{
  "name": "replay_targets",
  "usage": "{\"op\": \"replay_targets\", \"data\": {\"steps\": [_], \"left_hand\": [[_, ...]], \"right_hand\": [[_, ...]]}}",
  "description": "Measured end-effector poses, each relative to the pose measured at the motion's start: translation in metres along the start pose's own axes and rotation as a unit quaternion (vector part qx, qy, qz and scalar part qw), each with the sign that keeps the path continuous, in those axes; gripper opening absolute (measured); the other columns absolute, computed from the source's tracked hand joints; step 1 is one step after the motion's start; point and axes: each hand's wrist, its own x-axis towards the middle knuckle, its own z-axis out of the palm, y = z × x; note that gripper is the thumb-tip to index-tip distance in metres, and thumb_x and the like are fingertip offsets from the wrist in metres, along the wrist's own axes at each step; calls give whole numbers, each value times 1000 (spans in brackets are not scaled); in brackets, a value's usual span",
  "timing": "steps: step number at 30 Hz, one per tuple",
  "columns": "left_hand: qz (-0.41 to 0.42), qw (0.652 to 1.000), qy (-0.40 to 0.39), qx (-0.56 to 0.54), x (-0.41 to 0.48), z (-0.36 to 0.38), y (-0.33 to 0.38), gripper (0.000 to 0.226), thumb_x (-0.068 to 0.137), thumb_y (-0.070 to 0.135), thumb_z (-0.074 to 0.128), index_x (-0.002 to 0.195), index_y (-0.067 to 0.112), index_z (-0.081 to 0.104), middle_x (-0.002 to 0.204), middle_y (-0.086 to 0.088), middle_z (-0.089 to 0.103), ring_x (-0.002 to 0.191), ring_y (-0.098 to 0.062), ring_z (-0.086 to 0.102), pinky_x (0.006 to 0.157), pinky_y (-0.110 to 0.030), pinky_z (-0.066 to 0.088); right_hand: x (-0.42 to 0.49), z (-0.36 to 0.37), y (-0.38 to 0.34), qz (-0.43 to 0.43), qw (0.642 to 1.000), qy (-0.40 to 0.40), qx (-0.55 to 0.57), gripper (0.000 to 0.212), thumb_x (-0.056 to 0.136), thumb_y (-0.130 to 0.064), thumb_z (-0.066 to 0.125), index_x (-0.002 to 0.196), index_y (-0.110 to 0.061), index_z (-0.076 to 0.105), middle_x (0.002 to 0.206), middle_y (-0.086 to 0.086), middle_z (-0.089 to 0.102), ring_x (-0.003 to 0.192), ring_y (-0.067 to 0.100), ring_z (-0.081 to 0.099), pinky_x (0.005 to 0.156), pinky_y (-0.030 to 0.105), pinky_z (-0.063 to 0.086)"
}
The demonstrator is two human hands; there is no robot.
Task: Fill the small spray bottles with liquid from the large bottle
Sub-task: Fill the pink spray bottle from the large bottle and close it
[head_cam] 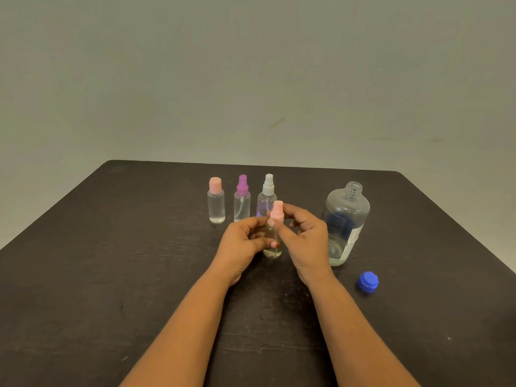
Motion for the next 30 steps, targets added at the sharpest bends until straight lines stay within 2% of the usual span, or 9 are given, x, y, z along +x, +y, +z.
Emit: {"op": "replay_targets", "data": {"steps": [5,8,11,14,19,24,30], "left_hand": [[2,1000,2,-4,0,1,0,39,75,-16,61,102,11,64,93,-4,70,90,-15,68,87,-30,55],[1,1000,1,-3,0,1,0,39,75,-16,62,106,9,63,95,-5,70,93,-17,67,89,-32,54],[-4,1000,8,-5,0,1,0,41,75,-15,62,111,3,61,96,-8,70,95,-19,67,91,-34,53],[-3,1000,8,-6,0,1,-1,41,74,-16,62,111,2,62,97,-9,70,94,-18,68,91,-34,53],[2,1000,6,-7,0,0,-1,42,74,-18,61,110,2,62,87,-1,71,82,-8,69,84,-26,56],[6,1000,6,1,0,1,0,41,74,-18,61,109,3,62,85,1,70,78,-4,69,80,-22,56],[4,1000,8,1,0,0,-1,42,74,-16,63,111,3,62,92,-3,71,88,-11,68,88,-29,54]], "right_hand": [[1,0,-1,6,1000,11,-19,33,72,-20,78,102,-26,66,95,0,68,82,22,59,76,47,52],[-1,0,0,7,1000,0,0,30,72,-31,74,101,-34,66,96,-2,69,86,22,59,79,50,51],[-2,-1,-1,10,998,-22,50,25,76,-42,65,100,-49,67,103,-2,70,102,26,61,89,52,49],[-2,-2,-2,-2,998,-26,52,23,81,-31,65,98,-47,68,102,4,70,101,25,63,89,51,51],[2,-2,2,10,999,14,39,31,75,-14,75,94,-37,69,98,3,71,95,20,66,85,50,53],[2,-1,4,10,999,26,39,29,70,-18,79,92,-33,69,93,0,71,90,24,65,80,52,53],[-3,-1,-5,9,993,-48,106,24,84,-19,63,102,-33,70,106,4,71,107,22,63,94,45,49]]}}
